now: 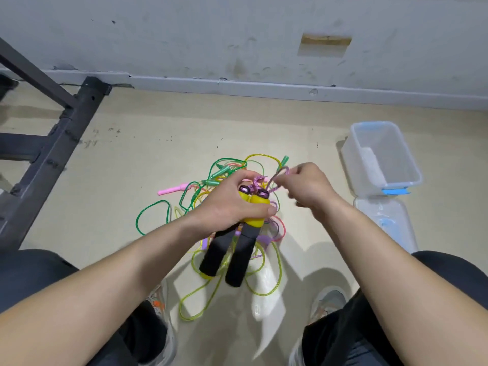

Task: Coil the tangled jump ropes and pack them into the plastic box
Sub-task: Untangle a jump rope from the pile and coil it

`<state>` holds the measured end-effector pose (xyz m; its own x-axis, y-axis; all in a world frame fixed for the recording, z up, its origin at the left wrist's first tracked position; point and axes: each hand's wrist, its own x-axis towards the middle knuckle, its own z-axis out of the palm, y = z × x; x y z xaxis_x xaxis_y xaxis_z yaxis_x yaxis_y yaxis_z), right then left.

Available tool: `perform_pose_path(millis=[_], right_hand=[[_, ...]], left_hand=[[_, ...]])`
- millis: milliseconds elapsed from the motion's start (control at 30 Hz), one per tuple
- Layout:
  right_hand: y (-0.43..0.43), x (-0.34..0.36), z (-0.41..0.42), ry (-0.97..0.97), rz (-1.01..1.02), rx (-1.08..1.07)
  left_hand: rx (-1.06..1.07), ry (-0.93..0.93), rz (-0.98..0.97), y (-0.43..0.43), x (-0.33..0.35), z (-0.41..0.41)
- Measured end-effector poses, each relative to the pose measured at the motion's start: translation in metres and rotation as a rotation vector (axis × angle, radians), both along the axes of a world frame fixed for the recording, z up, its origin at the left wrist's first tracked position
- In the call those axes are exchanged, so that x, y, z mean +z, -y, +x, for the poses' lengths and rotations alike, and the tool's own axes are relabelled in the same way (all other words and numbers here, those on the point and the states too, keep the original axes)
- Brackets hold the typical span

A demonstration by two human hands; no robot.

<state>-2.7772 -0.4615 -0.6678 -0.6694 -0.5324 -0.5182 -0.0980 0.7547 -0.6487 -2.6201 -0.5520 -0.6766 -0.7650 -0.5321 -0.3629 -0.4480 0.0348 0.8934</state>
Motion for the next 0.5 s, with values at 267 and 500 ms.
perform_pose_path(millis=[267,500], right_hand=[[0.000,0.008,0.009,0.438,-0.475,0.319],[-0.007,0.006,-0.016,0.335,-0.303,0.506]], left_hand=[[-0.126,-0.072,0.051,0.022,0.010,0.009],[-0.321,0.056,0.021,0.045,0.013,0.022]])
